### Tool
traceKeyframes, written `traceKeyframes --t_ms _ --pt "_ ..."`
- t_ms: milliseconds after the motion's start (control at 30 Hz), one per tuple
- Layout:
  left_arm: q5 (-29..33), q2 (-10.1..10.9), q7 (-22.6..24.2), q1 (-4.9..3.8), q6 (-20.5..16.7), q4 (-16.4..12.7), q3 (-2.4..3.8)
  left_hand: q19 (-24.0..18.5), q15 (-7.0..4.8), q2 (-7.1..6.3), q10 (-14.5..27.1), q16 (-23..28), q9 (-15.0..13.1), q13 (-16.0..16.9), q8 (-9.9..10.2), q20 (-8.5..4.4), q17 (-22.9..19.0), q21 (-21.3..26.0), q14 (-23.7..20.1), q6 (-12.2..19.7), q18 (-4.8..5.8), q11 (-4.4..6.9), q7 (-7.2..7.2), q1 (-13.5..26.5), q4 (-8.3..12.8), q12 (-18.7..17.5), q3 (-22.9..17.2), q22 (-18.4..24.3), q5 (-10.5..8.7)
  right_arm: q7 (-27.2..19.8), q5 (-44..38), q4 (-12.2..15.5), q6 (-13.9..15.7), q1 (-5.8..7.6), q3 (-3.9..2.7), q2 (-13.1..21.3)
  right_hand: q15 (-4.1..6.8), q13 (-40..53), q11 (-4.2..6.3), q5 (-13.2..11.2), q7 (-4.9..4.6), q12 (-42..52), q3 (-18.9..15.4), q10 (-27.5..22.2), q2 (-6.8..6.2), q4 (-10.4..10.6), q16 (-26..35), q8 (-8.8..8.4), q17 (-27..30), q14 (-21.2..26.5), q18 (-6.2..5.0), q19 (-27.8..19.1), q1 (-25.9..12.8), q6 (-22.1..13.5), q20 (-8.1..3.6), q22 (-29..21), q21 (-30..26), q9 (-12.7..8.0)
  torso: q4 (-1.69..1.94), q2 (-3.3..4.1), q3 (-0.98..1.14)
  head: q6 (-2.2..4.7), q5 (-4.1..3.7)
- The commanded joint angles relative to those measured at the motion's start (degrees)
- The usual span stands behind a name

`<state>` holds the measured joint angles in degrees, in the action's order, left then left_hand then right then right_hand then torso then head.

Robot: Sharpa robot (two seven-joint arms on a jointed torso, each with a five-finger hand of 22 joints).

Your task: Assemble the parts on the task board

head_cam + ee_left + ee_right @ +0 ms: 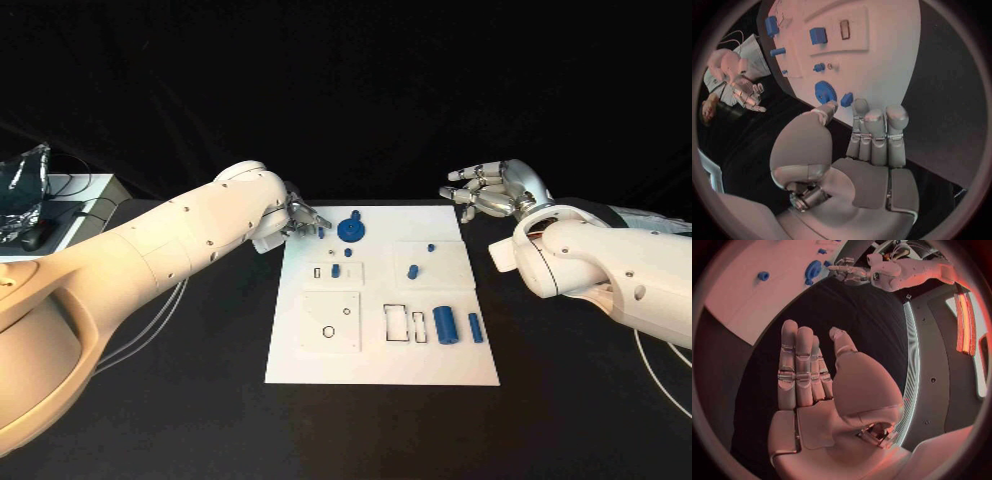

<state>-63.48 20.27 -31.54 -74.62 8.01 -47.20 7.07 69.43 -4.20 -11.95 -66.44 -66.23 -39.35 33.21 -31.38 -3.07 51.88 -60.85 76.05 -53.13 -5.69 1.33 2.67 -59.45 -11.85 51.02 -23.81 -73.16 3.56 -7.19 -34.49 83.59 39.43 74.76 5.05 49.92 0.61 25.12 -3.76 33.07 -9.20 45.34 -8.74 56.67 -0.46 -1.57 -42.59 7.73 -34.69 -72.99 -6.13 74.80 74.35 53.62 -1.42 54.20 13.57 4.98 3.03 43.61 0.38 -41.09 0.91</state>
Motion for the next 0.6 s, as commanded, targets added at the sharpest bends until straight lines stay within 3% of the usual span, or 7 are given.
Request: traceKeyframes --t_ms 33,467,567,600 --pt "0.8 -0.3 0.4 -0.09 0.8 0.0 -0.1 0.4 -0.11 0.32 0.0 -0.2 0.0 0.0 -0.2 0.09 0.1 -0.4 0.4 -0.1 -0.32 0.3 -0.26 -0.1 0.3 0.2 -0.2 -0.1 0.18 -0.8 -0.3 0.1 -0.1 0.02 -0.04 -0.1 0.15 0.0 0.43 0.2 -0.3 -0.3 0.3 0.1 -0.03 0.0 0.1 -0.4 0.0 -0.3 0.2 -0.4 -0.2 0.0 -0.1 -0.1 0.1 -0.1 0.02 0.06 0.01 -0.08 -0.07" --pt "1.2 -0.5 0.5 -0.08 0.1 0.5 -0.38 0.6 -0.26 1.35 -0.2 -0.4 0.0 0.0 -0.2 0.01 0.5 -0.7 0.7 -0.3 -0.26 0.5 -0.47 -1.6 1.3 0.1 -1.4 -0.4 0.14 -0.7 -0.3 0.2 -0.1 0.02 -0.04 -0.1 0.15 0.0 0.43 0.2 -0.3 -0.3 0.3 0.1 -0.03 0.0 0.1 -0.4 0.0 -0.3 0.2 -0.4 -0.2 0.0 -0.1 -0.1 0.1 -0.1 0.1 0.03 -0.01 -0.18 -0.24" --pt "1.3 -0.6 0.5 -0.08 -0.2 0.5 -0.41 0.7 -0.34 2.19 -0.3 -0.5 0.0 0.0 -0.2 -0.04 0.6 -0.8 0.8 -0.3 -0.23 0.6 -0.58 -2.3 1.8 0.1 -2.0 -0.5 0.12 -0.7 -0.3 0.2 -0.1 0.02 -0.05 -0.1 0.15 0.0 0.43 0.2 -0.3 -0.3 0.3 0.1 -0.03 0.0 0.1 -0.4 0.0 -0.3 0.2 -0.4 -0.2 0.0 -0.1 -0.1 0.1 -0.1 0.06 0.01 -0.02 -0.25 -0.2" --pt "1.3 -0.5 0.6 -0.08 -0.3 0.5 -0.42 0.8 -0.44 3.09 -0.4 -0.6 0.0 0.0 -0.3 -0.1 0.8 -0.9 0.9 -0.4 -0.18 0.73 -0.75 -3.2 2.3 0.0 -2.7 -0.6 0.1 -0.7 -0.3 0.2 -0.1 0.02 -0.05 -0.1 0.15 0.0 0.43 0.2 -0.3 -0.3 0.3 0.1 -0.03 0.0 0.1 -0.4 0.0 -0.3 0.2 -0.4 -0.2 0.0 -0.1 -0.1 0.1 -0.1 0.06 0.01 -0.03 -0.27 -0.2"
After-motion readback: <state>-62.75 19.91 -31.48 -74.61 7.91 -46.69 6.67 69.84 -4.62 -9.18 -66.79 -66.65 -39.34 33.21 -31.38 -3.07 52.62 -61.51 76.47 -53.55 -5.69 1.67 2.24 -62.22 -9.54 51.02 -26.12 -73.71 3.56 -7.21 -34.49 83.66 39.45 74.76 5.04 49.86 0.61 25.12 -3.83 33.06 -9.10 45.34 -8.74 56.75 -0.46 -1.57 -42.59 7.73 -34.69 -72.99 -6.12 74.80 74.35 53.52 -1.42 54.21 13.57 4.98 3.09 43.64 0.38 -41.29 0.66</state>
